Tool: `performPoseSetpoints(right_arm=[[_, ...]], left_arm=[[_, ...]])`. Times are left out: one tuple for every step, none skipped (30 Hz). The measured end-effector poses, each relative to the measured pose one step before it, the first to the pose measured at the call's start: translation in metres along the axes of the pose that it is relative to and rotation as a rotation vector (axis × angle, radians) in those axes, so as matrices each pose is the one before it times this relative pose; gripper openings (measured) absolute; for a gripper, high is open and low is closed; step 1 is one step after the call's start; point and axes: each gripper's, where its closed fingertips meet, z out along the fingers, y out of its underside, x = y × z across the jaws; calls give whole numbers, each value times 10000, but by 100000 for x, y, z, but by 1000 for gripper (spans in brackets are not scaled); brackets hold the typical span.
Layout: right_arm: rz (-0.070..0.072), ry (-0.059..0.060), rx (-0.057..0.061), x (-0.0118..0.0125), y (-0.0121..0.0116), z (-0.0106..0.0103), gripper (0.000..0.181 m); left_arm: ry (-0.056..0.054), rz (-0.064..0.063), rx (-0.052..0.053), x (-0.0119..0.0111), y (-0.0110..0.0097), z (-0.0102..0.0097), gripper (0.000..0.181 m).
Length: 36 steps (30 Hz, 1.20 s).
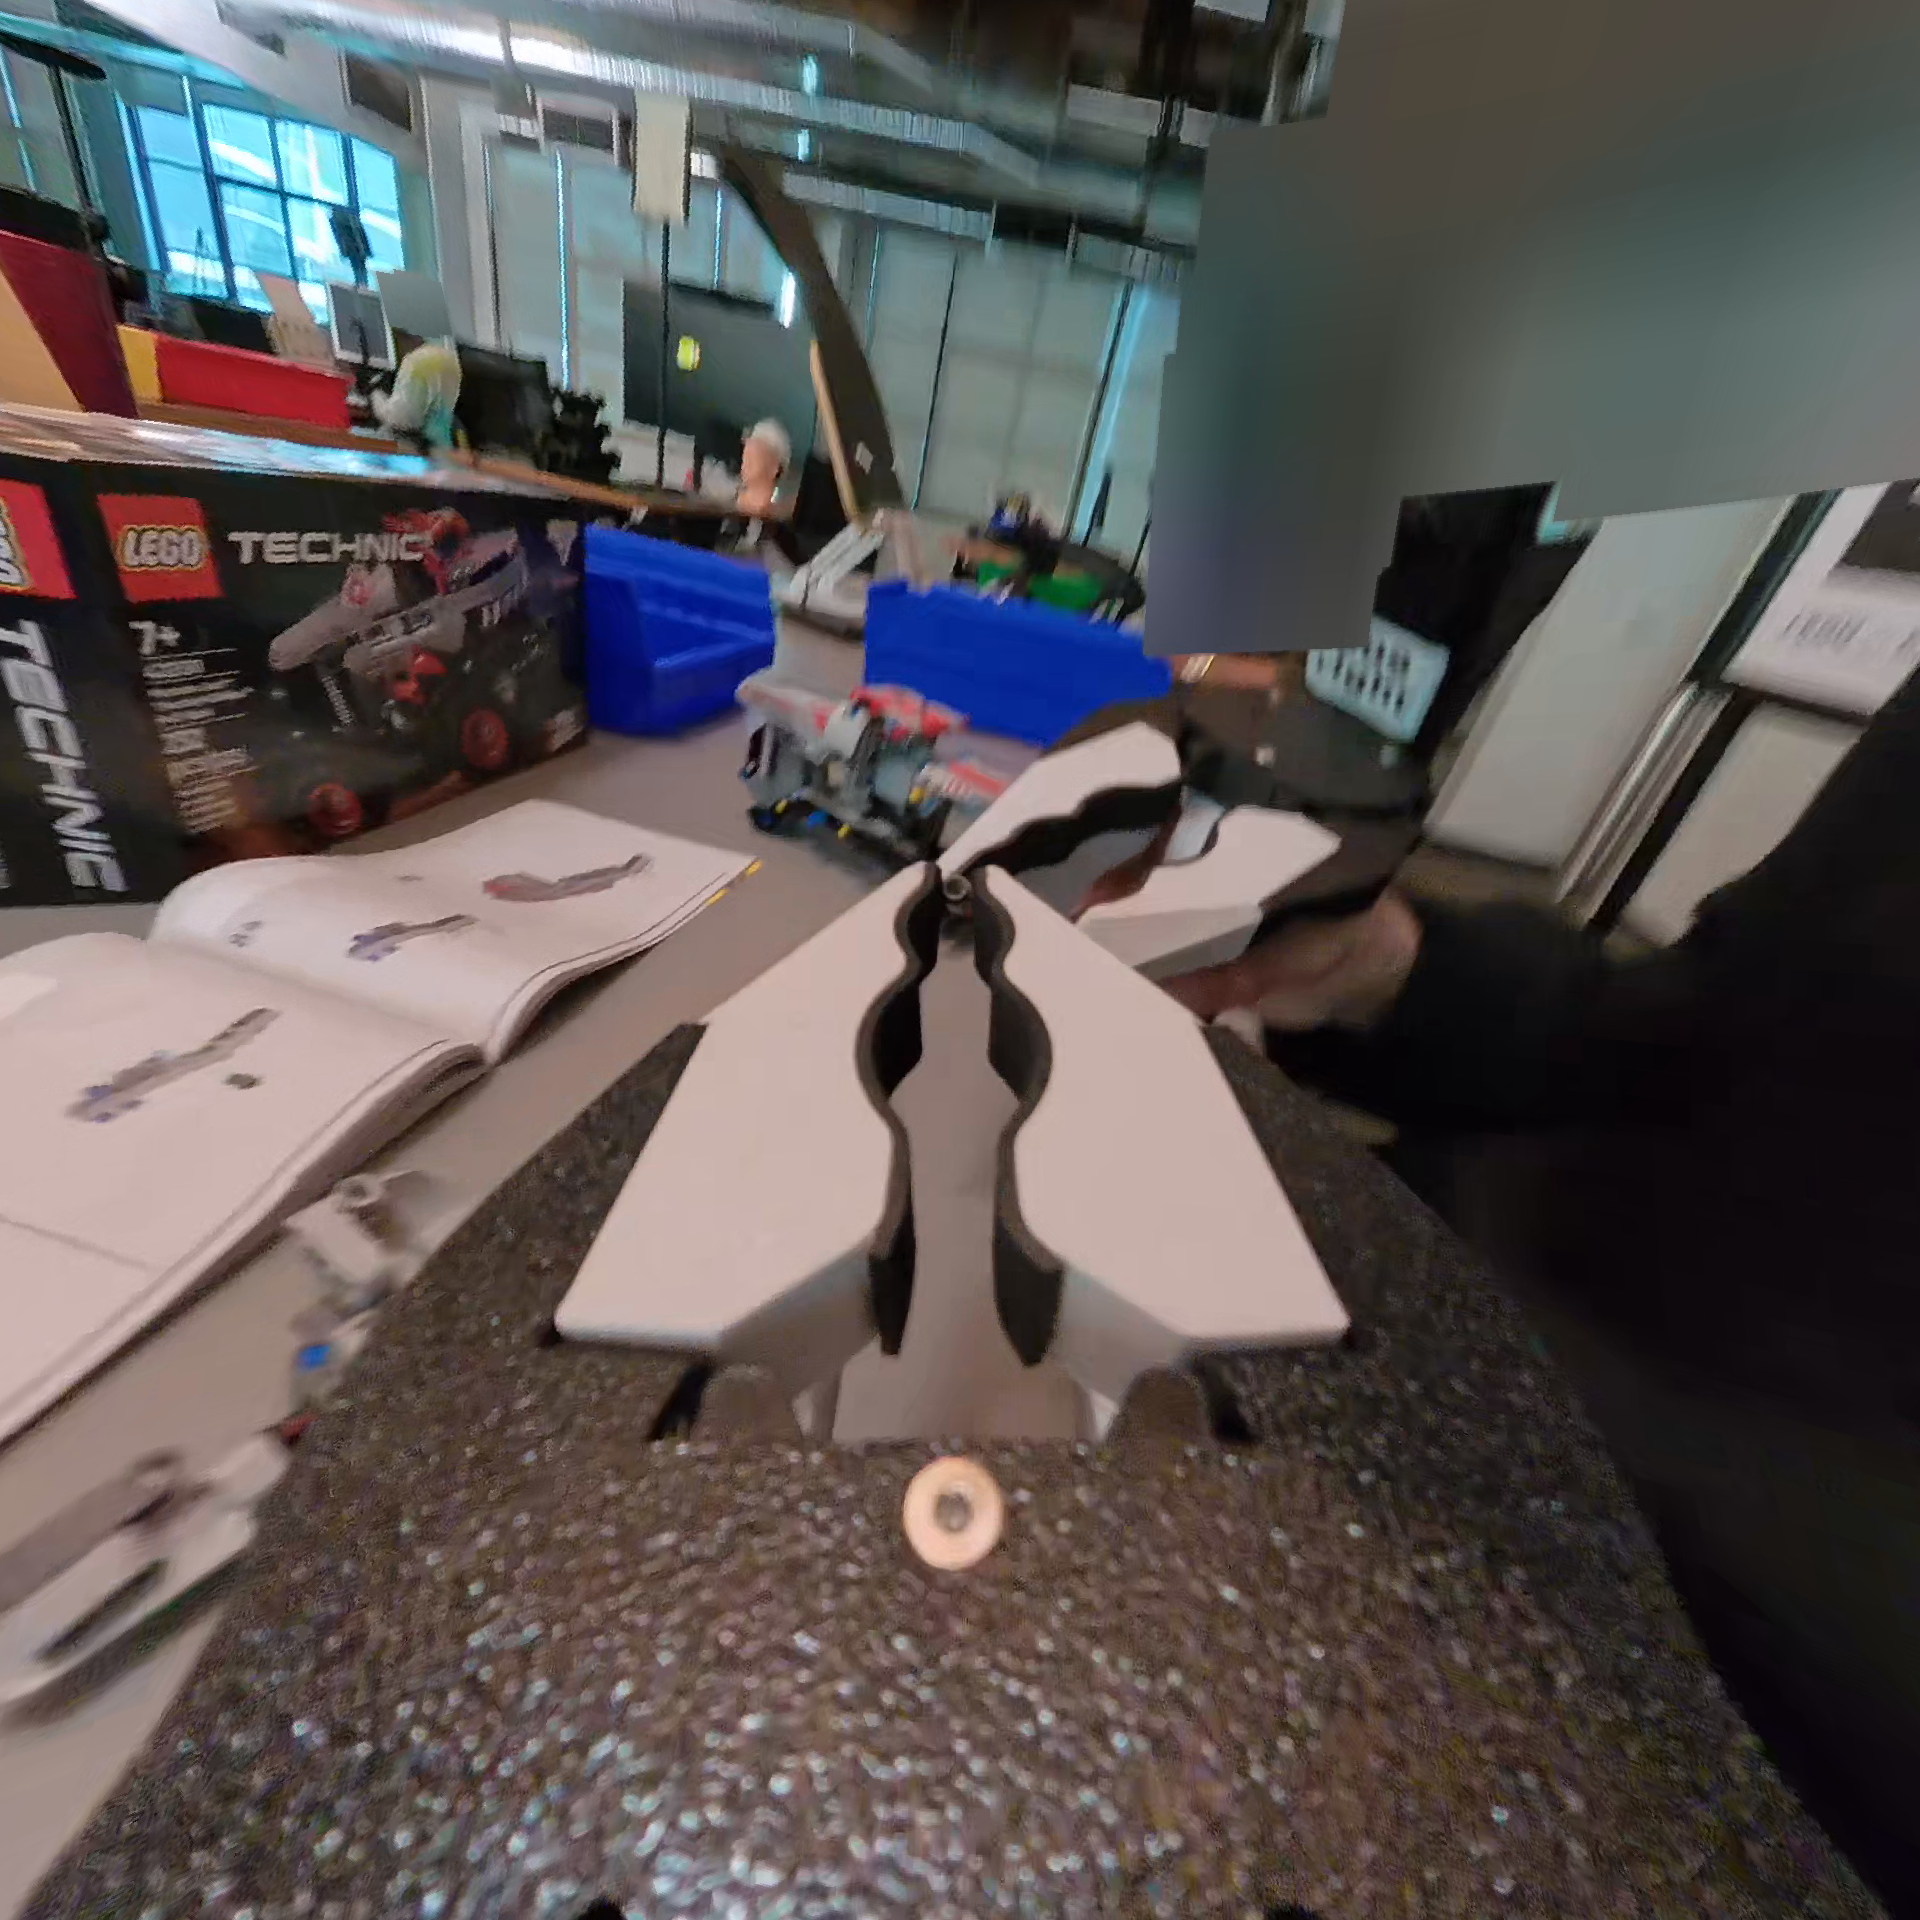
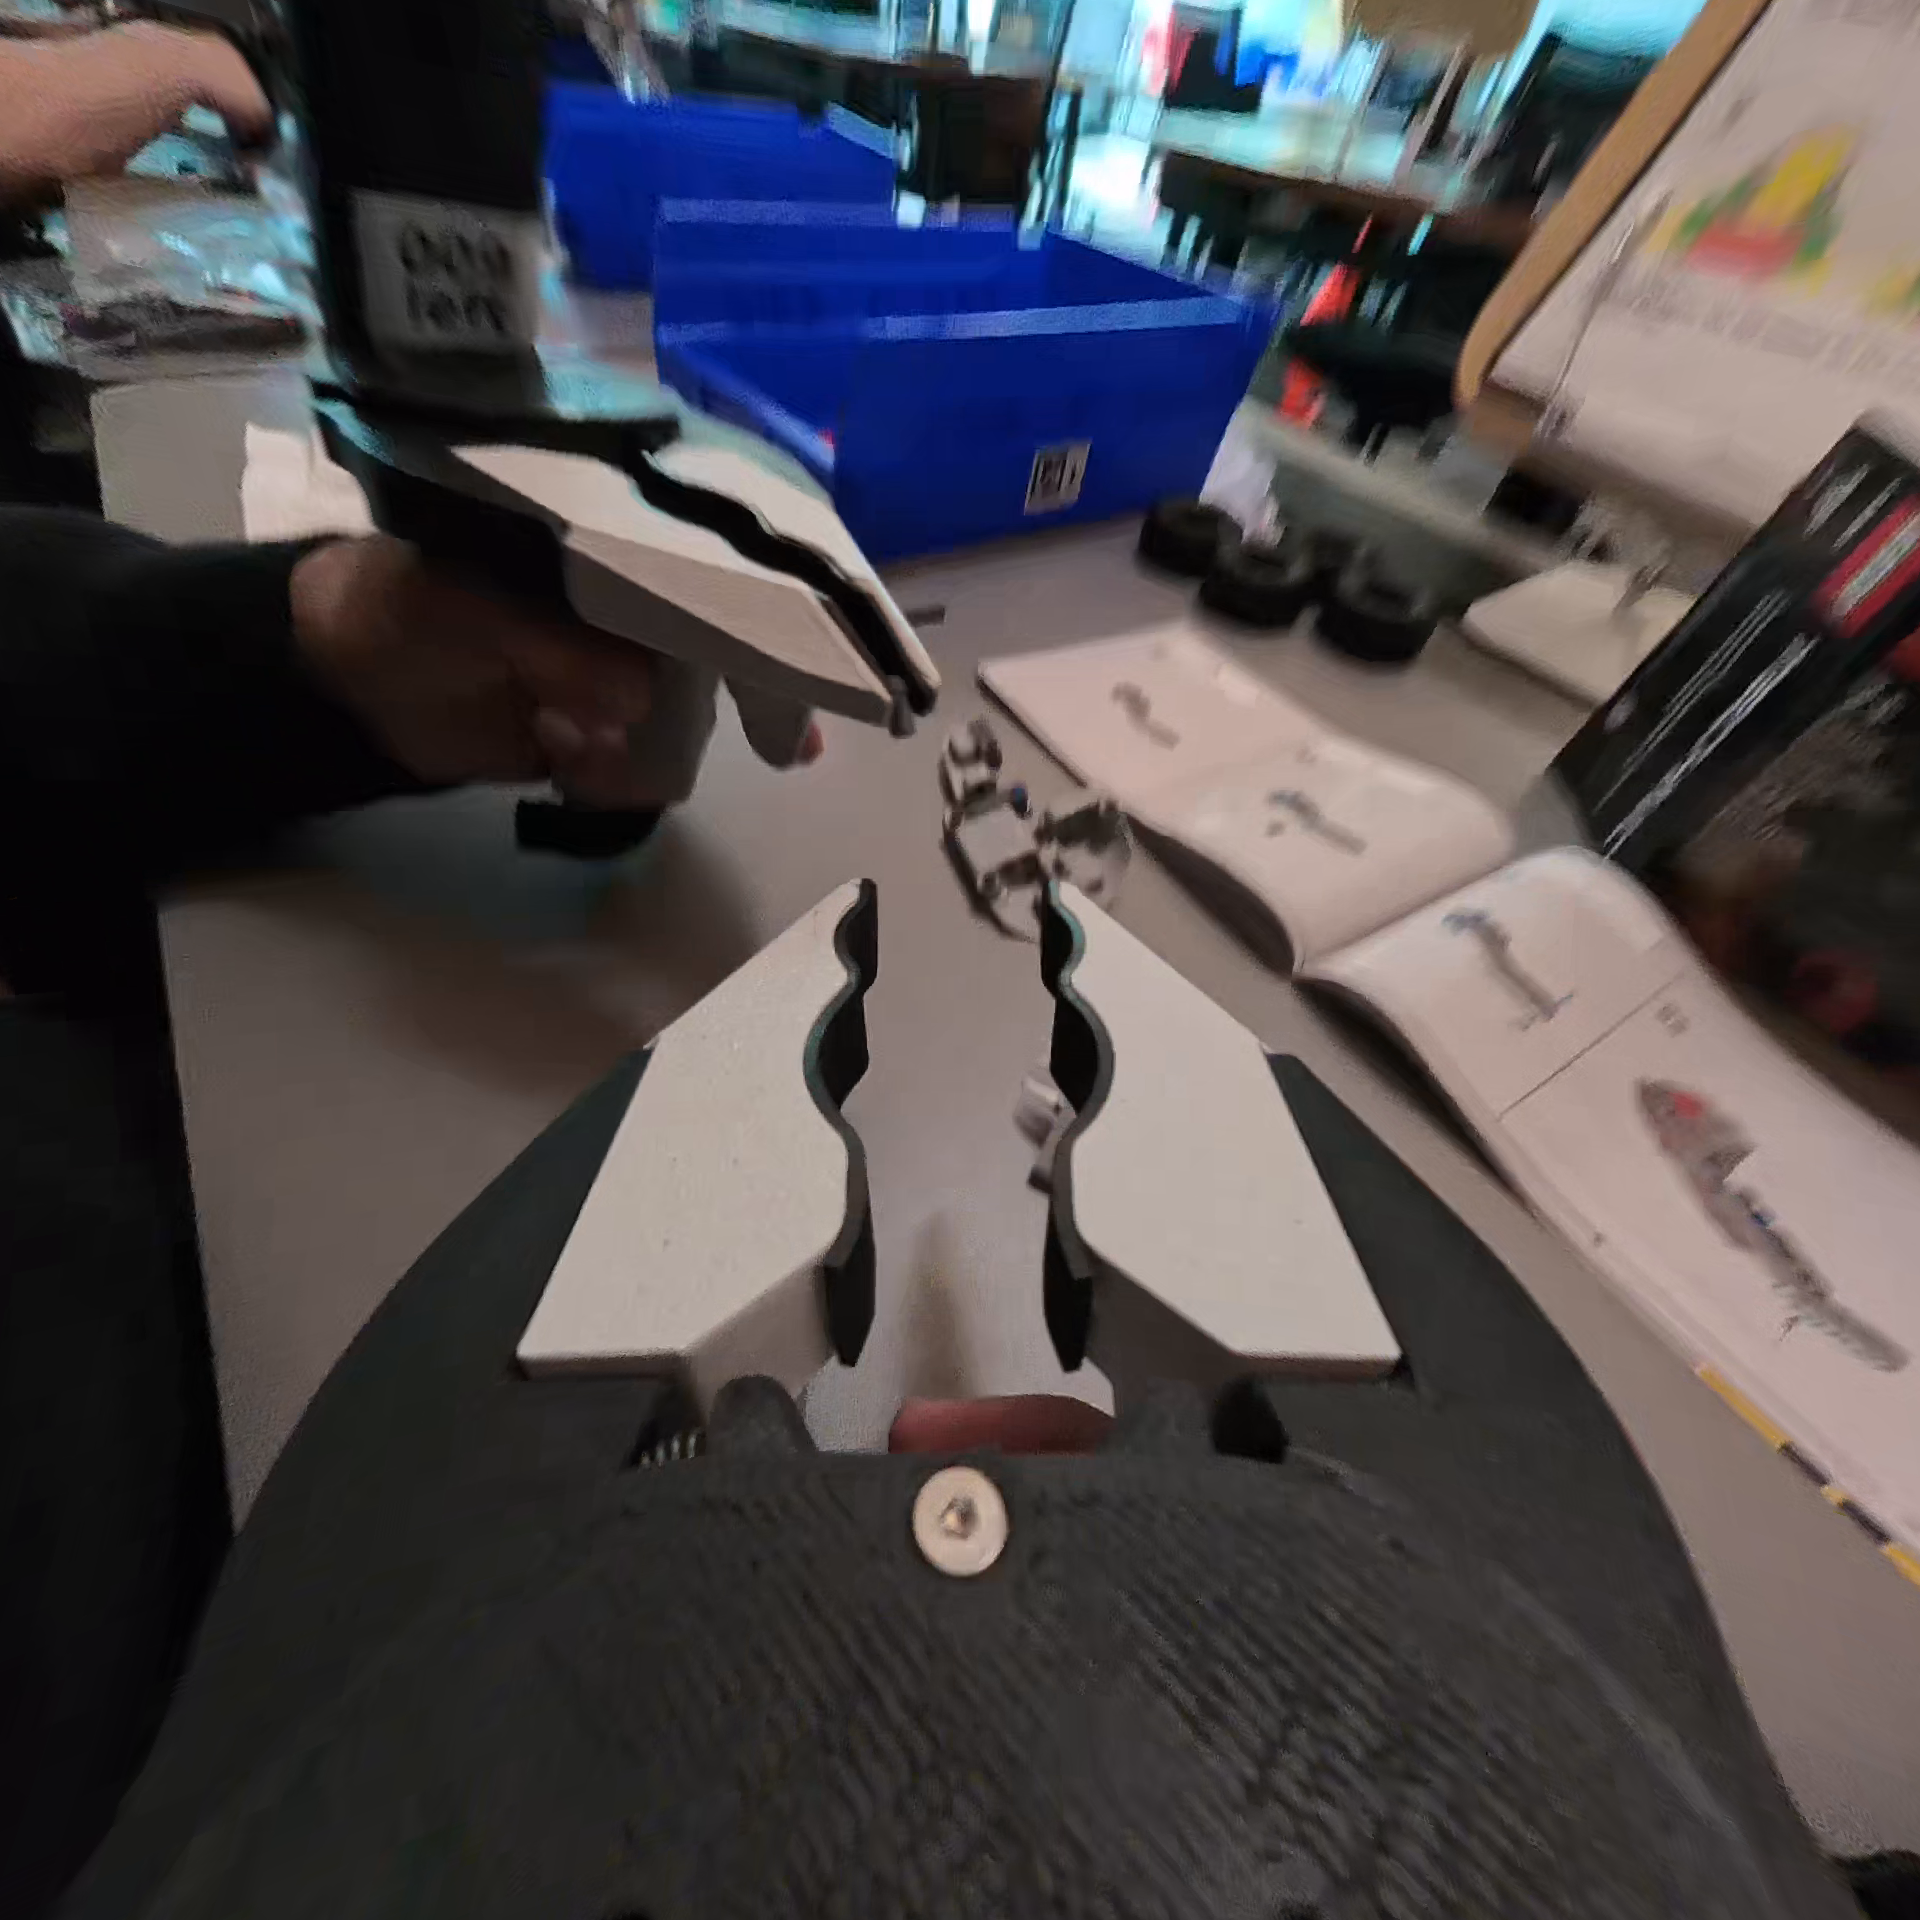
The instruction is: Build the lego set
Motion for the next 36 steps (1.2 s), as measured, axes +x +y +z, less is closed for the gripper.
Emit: performPoseSetpoints(right_arm=[[-442,243,507,-312,-983,-219,26],[-458,307,389,-88,-864,-160,21],[-491,251,329,-71,-756,-65,17],[-421,181,202,-55,-562,3,14],[-280,147,79,13,-377,57,13],[-207,-13,80,-161,-324,95,14],[-151,-135,39,-306,-221,106,14],[-78,118,-3,76,-105,77,15],[-85,186,-23,203,-47,62,16],[-131,42,48,0,-127,8,16],[-136,-23,176,-120,-328,-72,15],[-122,63,172,-2,-323,-115,13],[-145,123,83,107,-172,-127,11],[-167,92,3,108,-33,-112,8],[-160,115,24,137,-52,-126,6],[-152,34,17,13,-15,-99,5],[-124,23,-13,-1,46,-78,5],[-171,40,-37,5,105,-86,4],[-239,64,-50,0,116,-84,3],[-282,64,-52,-15,85,-77,2],[-269,54,-74,-49,99,-40,2],[-301,69,-58,-50,109,-32,2],[-274,64,-91,-45,166,-11,2],[-253,55,-101,-74,183,11,2],[-226,43,-78,-72,135,11,2],[-178,42,-44,-35,68,-5,2],[-147,49,-4,-23,7,-11,2],[-120,39,4,-4,39,14,3],[-115,43,27,-1,20,12,3],[-109,9,71,-39,-79,-30,5],[-133,-12,86,-58,-136,-29,6],[-211,40,21,-2,-37,-27,7],[-239,7,-85,-59,155,28,7],[-181,-144,-108,-280,157,55,3],[-121,-25,-77,-101,94,43,3],[-92,-20,-31,-82,10,24,3]], left_arm=[[171,-603,553,287,-629,-32,2],[119,-579,528,171,-560,-20,2],[146,-549,415,160,-383,13,2],[132,-493,305,98,-245,18,2],[54,-372,254,-23,-175,27,2],[36,-234,156,-7,-62,16,2],[109,-109,24,142,90,61,2],[103,-20,-47,192,151,109,2],[28,18,-59,144,138,119,2],[30,31,-94,154,152,138,2],[74,33,-98,199,138,147,2],[72,5,-78,186,99,147,2],[51,-23,-75,134,88,130,2],[47,-1,-85,124,104,115,2],[17,23,-54,76,49,90,2],[-9,53,-81,14,77,50,2],[-27,82,-127,-8,129,56,2],[-31,116,-151,-32,149,31,2],[-19,173,-149,5,138,26,2],[-36,184,-152,-12,131,17,2],[-44,162,-171,-34,131,9,2],[-71,158,-199,-85,166,13,2],[-87,159,-206,-99,174,6,2],[-79,161,-183,-79,146,-10,2],[-49,121,-139,-23,96,5,2],[-15,5,-111,1,48,15,2],[-18,-113,-119,-40,35,8,2],[-70,-127,-114,-133,57,2,2],[-72,-84,-119,-150,101,10,2],[31,-49,-88,3,67,7,2],[50,-72,-62,36,43,-18,2],[-8,-103,-108,-59,95,-7,2],[-19,-59,-131,-73,141,12,2],[-15,8,-95,-69,116,-35,2],[28,29,-65,-11,56,-42,3],[43,45,-55,30,33,-61,3]])
